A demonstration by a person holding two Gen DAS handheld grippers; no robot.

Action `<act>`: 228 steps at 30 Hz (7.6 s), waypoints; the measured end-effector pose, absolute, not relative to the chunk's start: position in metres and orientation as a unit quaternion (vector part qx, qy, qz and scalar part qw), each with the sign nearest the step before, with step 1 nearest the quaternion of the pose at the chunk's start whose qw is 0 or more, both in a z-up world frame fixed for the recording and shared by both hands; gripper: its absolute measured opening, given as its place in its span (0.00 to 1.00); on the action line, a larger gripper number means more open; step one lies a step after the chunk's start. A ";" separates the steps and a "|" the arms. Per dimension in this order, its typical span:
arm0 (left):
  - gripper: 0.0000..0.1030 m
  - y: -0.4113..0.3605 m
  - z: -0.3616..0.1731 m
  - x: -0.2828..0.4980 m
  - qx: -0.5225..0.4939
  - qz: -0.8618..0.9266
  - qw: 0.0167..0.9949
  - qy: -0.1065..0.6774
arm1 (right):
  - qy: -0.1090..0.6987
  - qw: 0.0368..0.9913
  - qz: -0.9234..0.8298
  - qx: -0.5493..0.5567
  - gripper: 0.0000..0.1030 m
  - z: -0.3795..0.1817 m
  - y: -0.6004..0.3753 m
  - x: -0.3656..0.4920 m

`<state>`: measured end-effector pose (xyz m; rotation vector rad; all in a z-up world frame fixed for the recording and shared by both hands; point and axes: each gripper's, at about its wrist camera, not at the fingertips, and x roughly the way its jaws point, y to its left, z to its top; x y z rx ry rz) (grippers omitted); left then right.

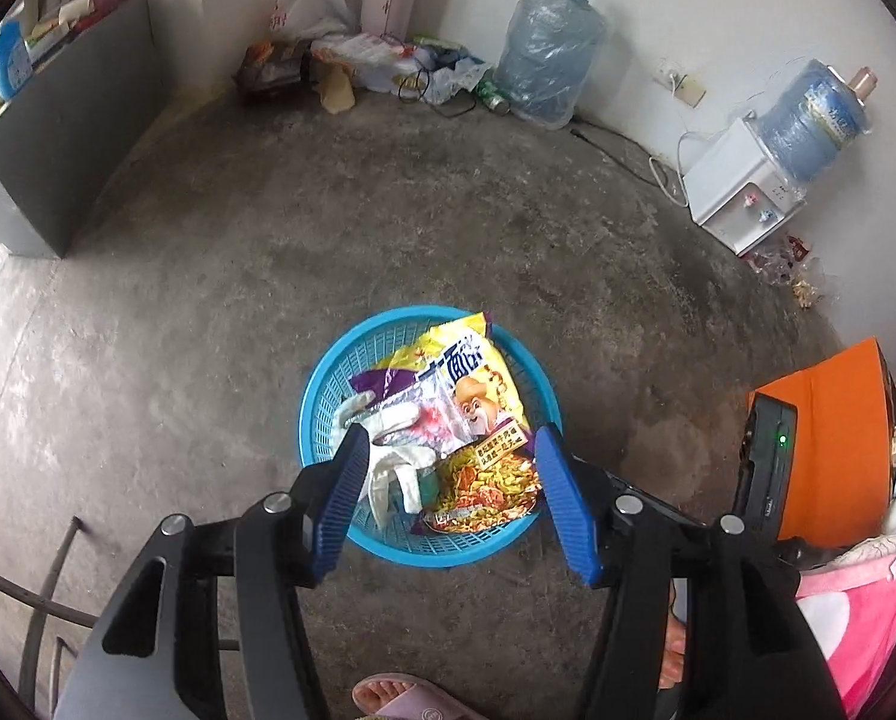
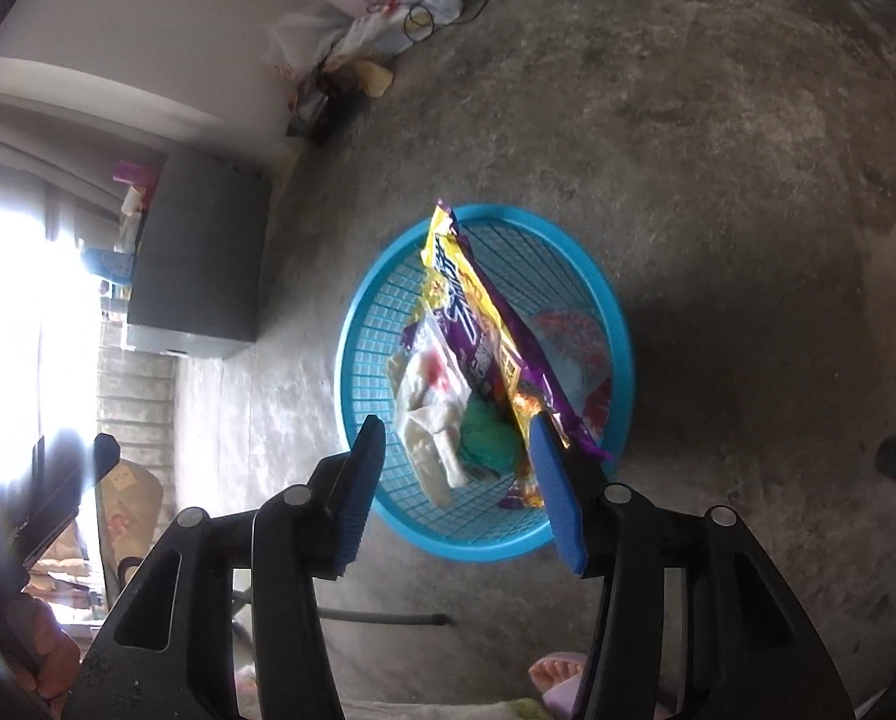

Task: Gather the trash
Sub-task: 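Turn both open tools back toward the red bag and blue box, then close the left tool on the red snack bag while the right grips the blue box, then lift the red bag and blue Mecobalamin box off the table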

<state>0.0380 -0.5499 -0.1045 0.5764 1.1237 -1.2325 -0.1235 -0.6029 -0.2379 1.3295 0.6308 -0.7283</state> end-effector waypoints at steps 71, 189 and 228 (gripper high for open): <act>0.90 0.012 0.088 0.124 0.035 -0.100 0.936 0.335 | 0.375 0.916 -0.031 0.140 0.86 0.003 -0.216 0.107; 0.49 0.012 -0.045 0.063 -0.050 -0.305 0.800 0.514 | 0.482 0.791 0.066 0.370 0.58 -0.086 -0.311 0.093; 0.17 -0.026 -0.055 0.100 0.084 -0.269 0.863 0.419 | 0.514 0.845 -0.057 0.137 0.86 -0.084 -0.231 0.128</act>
